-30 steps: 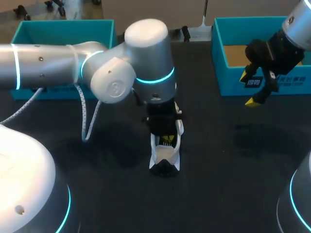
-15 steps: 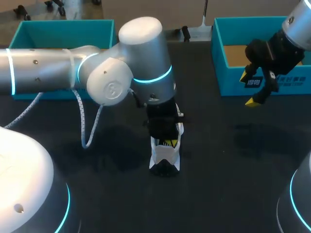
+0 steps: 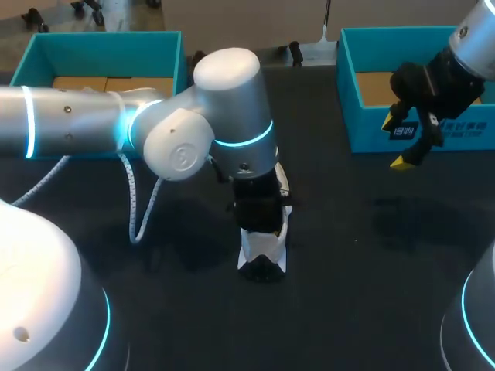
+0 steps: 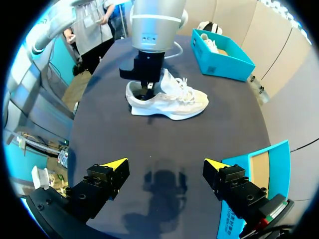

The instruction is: Take the shoe out of the shoebox, open the shoe tongue, remove and reinsert the insole, then place the shoe into the shoebox

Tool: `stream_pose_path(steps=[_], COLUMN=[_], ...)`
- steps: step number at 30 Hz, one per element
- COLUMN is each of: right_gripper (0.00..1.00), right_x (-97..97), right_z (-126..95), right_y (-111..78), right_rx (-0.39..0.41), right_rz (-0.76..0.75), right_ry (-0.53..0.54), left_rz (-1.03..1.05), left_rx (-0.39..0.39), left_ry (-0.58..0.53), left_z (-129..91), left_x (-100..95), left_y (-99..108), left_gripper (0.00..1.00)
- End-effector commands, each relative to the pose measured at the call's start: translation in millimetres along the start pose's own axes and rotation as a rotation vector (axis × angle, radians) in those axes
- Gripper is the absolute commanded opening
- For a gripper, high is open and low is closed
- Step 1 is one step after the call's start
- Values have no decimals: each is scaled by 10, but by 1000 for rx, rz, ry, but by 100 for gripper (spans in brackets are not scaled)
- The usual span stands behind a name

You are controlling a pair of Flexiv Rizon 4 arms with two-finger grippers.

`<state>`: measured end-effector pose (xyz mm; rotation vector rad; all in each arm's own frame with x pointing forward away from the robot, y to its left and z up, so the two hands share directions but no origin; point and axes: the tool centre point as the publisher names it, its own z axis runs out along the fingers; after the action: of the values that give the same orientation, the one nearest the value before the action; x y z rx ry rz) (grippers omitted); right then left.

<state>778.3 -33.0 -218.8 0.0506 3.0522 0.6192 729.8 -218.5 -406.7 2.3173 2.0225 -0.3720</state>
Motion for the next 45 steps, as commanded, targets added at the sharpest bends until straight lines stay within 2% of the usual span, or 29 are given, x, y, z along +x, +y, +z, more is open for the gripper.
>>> stream_pose_path(steps=[1,5,8,14,21,25,29,34,37,44,45], right_gripper=[100,100,100,100,100,100,100,100,100,100,100], right_x=[0,0,0,0,0,0,0,0,0,0,0], right_z=[8,8,8,8,8,8,8,8,8,8,8], right_y=[0,0,0,0,0,0,0,0,0,0,0], right_rx=[2,2,2,2,2,2,2,2,2,2,2], right_rz=[0,0,0,0,0,0,0,0,0,0,0], right_ry=[0,0,0,0,0,0,0,0,0,0,0], left_rz=[-8,-10,-21,-30,-39,-31,-20,4,12,7,6], left_rx=[-24,-53,-59,-107,-105,-95,-130,-239,-279,-386,-384], left_ry=[9,-24,-37,-31,8,24,47,52,42,29,31], left_z=[-106,-352,-410,-319,-69,-64,-182,-503,-611,-738,-740], left_x=[58,39,22,5,39,82,103,81,50,23,30], left_y=[-15,18,102,238,228,176,166,215,259,392,408], left_gripper=[0,0,0,0,0,0,0,0,0,0,11])
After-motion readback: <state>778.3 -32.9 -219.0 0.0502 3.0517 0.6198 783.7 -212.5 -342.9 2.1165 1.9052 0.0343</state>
